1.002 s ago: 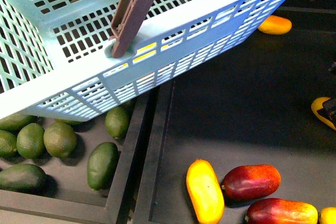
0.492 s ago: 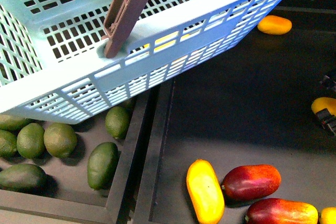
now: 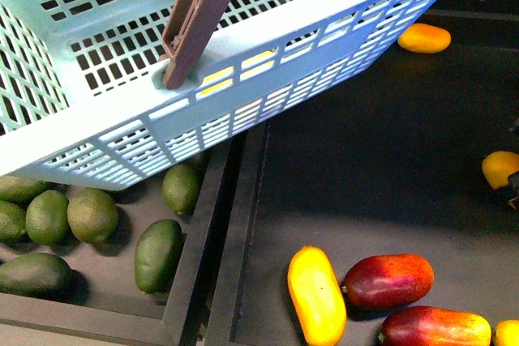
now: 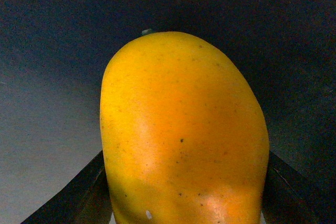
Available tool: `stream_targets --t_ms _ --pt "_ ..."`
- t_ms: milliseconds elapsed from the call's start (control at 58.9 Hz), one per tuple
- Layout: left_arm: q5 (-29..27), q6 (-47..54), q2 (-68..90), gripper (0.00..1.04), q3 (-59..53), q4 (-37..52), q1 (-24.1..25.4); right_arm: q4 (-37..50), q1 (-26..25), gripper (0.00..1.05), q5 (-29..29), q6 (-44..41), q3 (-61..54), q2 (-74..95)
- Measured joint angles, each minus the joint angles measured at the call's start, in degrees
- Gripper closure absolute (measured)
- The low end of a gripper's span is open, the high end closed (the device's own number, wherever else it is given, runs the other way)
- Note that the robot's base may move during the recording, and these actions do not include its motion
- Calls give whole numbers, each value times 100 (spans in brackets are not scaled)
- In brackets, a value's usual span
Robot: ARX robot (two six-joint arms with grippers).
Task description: Pick lemon and mango into basket
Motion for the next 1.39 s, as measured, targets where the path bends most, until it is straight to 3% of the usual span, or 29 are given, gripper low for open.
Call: stream_targets --t_ms 391,662,798,1036,1206,1392 --pt "7 0 0 76 0 0 0 203 85 42 -1429 1102 -1950 -3178" --pt "0 0 0 76 0 0 0 192 369 42 -1759 2557 -2881 -5488" --pt "-7 2 0 76 0 0 0 256 844 42 -1495 3438 -3158 -6507" --pt "7 0 0 76 0 0 -2 444 2208 42 -494 4826 -3230 -7379" --pt "2 2 0 76 0 0 -2 640 3091 42 197 5377 -3058 -7278" --pt "4 0 0 76 0 0 -2 855 3729 42 734 5687 -2688 -6940"
